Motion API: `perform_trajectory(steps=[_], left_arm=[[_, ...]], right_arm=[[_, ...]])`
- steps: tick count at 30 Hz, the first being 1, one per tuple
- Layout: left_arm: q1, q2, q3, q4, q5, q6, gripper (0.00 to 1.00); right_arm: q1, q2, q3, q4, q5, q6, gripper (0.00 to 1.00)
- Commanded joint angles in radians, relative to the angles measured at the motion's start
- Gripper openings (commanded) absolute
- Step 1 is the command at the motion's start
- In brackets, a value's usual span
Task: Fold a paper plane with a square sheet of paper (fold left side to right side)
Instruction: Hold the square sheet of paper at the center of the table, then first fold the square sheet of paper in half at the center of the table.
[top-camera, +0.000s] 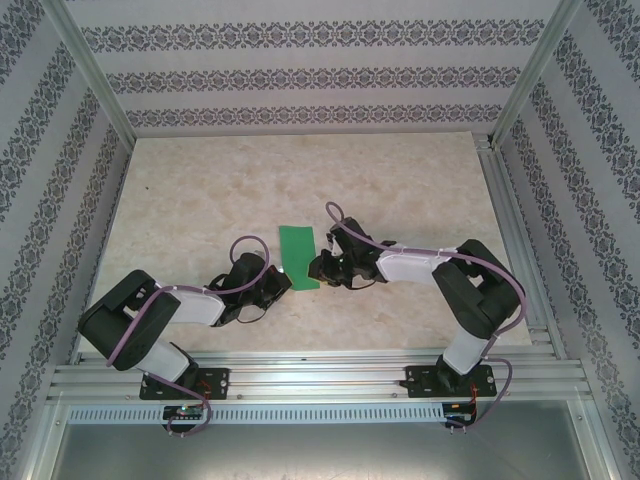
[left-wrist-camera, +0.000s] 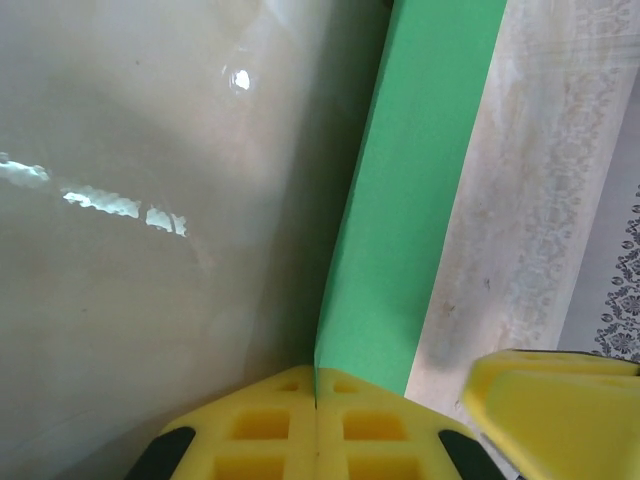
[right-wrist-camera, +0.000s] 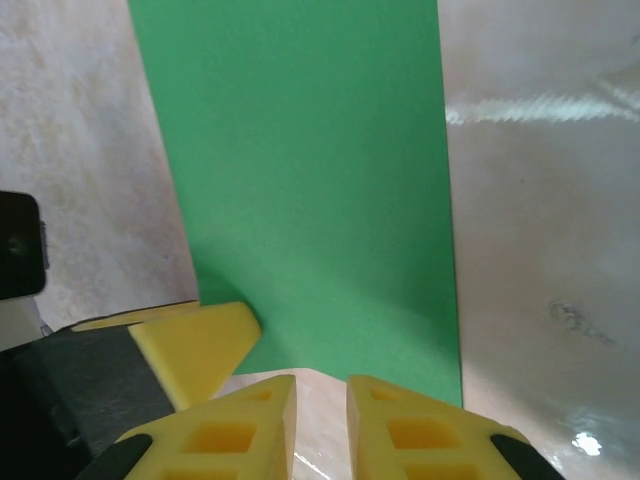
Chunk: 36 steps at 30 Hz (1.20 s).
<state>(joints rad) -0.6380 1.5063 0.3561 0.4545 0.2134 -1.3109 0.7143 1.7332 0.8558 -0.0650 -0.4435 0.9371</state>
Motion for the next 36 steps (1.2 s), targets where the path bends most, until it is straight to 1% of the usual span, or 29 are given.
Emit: perform_trajectory(steps=[1,4,7,9,10,13,15,17,20,22,25,29,30,36], left_arm=[[-0.012,-0.006,0.01,-0.005,-0.023,0.005,0.04],[-0.012,0.008,0.014,-0.002,-0.02,0.006,0.04],[-0.012,0.016,0.015,0.002,-0.016,0.005,0.04],[-0.013,0.011,0.014,-0.003,-0.019,0.01,0.05],[-0.014,0.005,0.015,-0.014,-0.02,0.015,0.08],[0.0,-0.039,0.027,-0.09,-0.032,0.046,0.2],[0.024,-0.094,0.038,-0.169,-0.034,0.085,0.3],[0.064,-0.169,0.053,-0.279,-0.035,0.139,0.39],[0.141,-0.276,0.087,-0.428,-0.015,0.221,0.46],[0.186,-0.318,0.112,-0.476,0.018,0.267,0.44],[0.216,-0.299,0.159,-0.46,0.091,0.313,0.32],[0.216,-0.156,0.215,-0.324,0.223,0.334,0.18],[0.216,-0.119,0.225,-0.289,0.246,0.339,0.16],[0.215,0.043,0.285,-0.223,0.283,0.394,0.1]], right_arm=[[0.026,0.043,0.035,0.047,-0.004,0.04,0.2],[0.041,0.078,0.045,0.059,-0.001,0.048,0.18],[0.049,0.101,0.058,0.007,0.03,0.031,0.18],[0.048,0.108,0.061,-0.033,0.049,0.018,0.17],[0.049,0.113,0.065,-0.055,0.055,0.012,0.17],[0.048,0.13,0.079,-0.126,0.075,-0.012,0.16],[0.048,0.138,0.085,-0.162,0.083,-0.025,0.16],[0.05,0.145,0.092,-0.19,0.092,-0.039,0.16],[0.054,0.153,0.101,-0.223,0.109,-0.056,0.16],[0.056,0.158,0.099,-0.222,0.109,-0.058,0.16],[0.059,0.164,0.1,-0.213,0.105,-0.056,0.15],[0.062,0.173,0.11,-0.215,0.105,-0.058,0.16],[0.062,0.173,0.113,-0.22,0.106,-0.059,0.16],[0.066,0.178,0.116,-0.229,0.112,-0.061,0.15]])
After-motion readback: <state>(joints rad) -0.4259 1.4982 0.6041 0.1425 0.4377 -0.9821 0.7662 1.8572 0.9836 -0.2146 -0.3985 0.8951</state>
